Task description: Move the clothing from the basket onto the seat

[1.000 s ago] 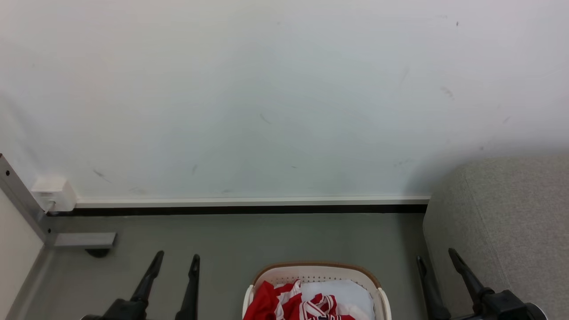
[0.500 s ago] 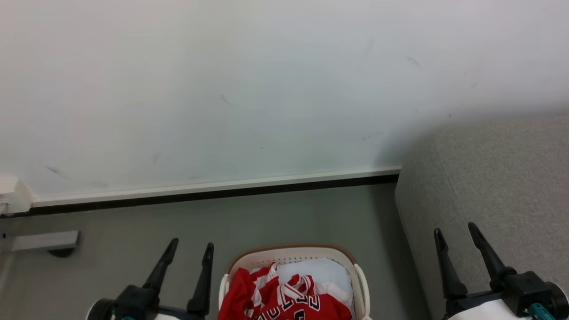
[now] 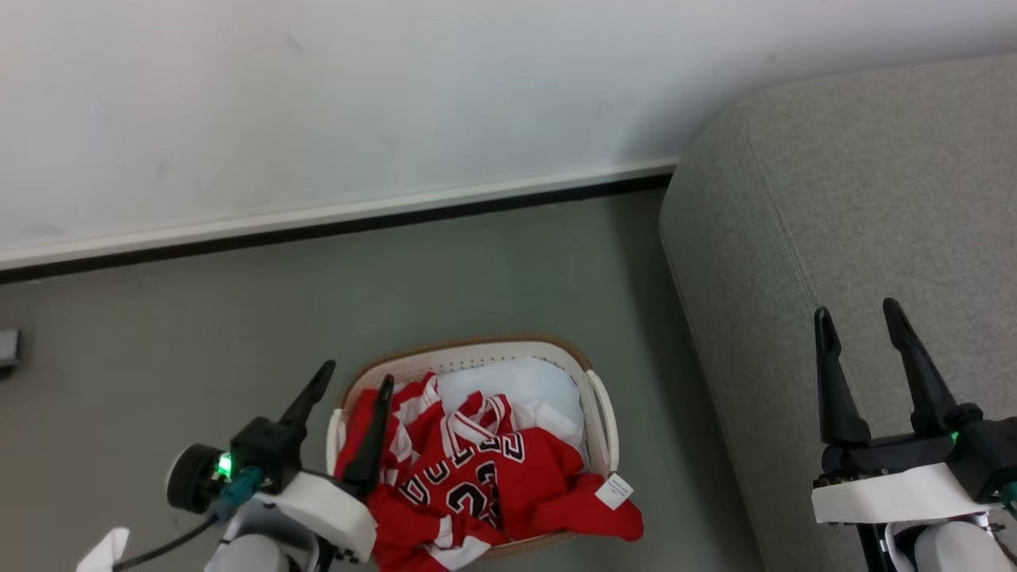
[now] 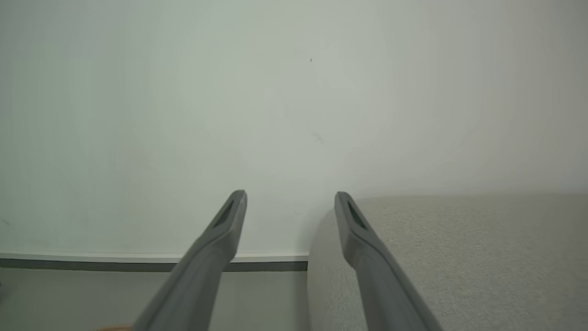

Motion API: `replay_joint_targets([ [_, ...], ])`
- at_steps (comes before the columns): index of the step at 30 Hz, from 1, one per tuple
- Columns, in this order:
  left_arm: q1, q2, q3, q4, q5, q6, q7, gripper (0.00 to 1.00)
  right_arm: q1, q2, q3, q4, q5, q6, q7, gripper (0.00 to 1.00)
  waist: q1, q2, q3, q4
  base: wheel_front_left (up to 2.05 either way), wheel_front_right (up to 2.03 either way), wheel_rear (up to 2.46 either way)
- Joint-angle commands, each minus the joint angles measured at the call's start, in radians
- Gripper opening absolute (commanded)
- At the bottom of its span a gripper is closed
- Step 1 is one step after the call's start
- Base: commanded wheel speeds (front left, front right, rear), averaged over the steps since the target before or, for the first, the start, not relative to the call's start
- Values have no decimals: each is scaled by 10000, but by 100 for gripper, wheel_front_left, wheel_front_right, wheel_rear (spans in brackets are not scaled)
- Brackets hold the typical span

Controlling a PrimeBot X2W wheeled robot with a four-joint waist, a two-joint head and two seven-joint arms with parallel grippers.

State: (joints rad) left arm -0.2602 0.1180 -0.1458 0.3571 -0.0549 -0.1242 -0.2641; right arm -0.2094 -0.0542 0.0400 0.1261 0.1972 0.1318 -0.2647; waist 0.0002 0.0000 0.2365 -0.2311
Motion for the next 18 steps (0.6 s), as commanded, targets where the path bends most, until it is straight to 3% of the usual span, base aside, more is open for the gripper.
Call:
replay_joint_targets([
  [1, -298, 194, -135, 285, -30, -49, -5, 100, -199, 21, -48, -96, -118, -21, 7, 100, -2, 0, 719, -402, 0, 0, 0],
  [8, -1872, 821, -1531, 2579, -185, -70, 477, 100, -659, 34, -76, -610, 253, -21, 5, 100, -2, 0, 1715, -804, 0, 0, 0],
  [18, -3790, 1640, -4420, 4488, -1631, -54, 1783, 100, -1060, 41, 31, -1176, 829, -21, 5, 100, -2, 0, 3065, -1465, 0, 0, 0],
])
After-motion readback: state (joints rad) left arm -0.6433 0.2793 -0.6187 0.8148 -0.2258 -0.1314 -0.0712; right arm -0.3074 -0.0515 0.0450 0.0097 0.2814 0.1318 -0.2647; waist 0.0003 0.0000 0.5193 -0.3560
